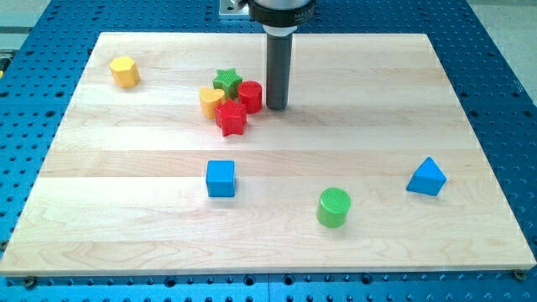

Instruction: Slide the red circle into the green star

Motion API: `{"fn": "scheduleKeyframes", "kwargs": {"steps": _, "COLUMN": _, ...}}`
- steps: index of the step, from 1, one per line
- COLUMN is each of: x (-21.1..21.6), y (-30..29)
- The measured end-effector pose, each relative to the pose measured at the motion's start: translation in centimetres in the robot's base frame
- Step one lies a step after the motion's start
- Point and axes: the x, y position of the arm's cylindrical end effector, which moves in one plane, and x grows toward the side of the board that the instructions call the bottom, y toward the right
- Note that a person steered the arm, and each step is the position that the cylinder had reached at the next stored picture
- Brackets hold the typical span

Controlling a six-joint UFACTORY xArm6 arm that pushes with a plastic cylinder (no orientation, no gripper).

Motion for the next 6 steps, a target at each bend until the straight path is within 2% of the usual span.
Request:
{"fn": "scheduleKeyframes", "kwargs": {"steps": 1, "x": 0.0, "y": -1.5}}
{"fn": "scheduleKeyframes", "kwargs": {"steps": 2, "x": -0.2, "y": 0.6}}
{"fn": "scheduleKeyframes", "kwargs": {"steps": 3, "x": -8.9, "y": 3.0}}
{"fn": "scheduleKeyframes", "kwargs": {"steps": 4, "x": -12.7, "y": -3.7}}
{"fn": "scheduleKeyframes", "kwargs": {"steps": 6, "x": -13.2, "y": -19.4}}
